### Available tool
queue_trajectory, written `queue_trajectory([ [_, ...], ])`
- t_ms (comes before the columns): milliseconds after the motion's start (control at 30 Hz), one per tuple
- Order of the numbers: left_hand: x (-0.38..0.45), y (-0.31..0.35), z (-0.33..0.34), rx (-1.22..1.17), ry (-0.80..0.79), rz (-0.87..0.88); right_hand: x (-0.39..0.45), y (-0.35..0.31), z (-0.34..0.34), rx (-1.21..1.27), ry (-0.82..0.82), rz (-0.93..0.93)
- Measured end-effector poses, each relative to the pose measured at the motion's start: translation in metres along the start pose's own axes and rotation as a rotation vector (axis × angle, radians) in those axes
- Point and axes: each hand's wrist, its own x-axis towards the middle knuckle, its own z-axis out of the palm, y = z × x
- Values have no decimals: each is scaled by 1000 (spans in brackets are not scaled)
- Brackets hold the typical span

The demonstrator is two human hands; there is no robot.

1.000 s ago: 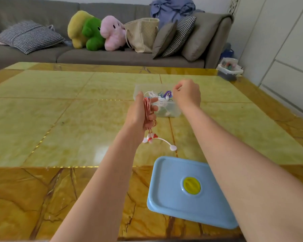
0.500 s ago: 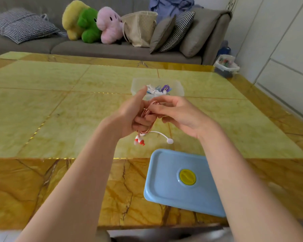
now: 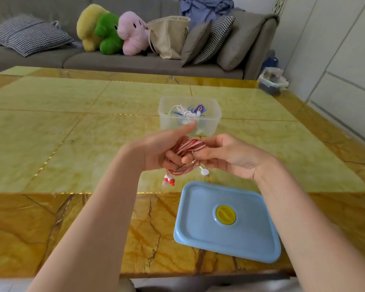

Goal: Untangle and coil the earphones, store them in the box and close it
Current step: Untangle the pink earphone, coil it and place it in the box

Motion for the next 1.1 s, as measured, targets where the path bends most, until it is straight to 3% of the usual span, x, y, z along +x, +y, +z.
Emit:
queue_trajectory([
  [233,-14,-2,-9,2,-43,-6,2,2,2,23,43,-10],
  [500,-12,-2,-8,-60,94,-20,3,0,11,-53,195,-84],
  [633,-9,0,-7,-32,263,-54,5,0,14,-42,199,-83],
  [800,0,-1,-8,-36,589,-5,9,2,16,-7,215,-40],
  [933,2,2,2,39,441,63,8,-2,13,87,309,-59],
  [1100,4,4,9,89,329,95,1,-8,7,111,268,-111],
])
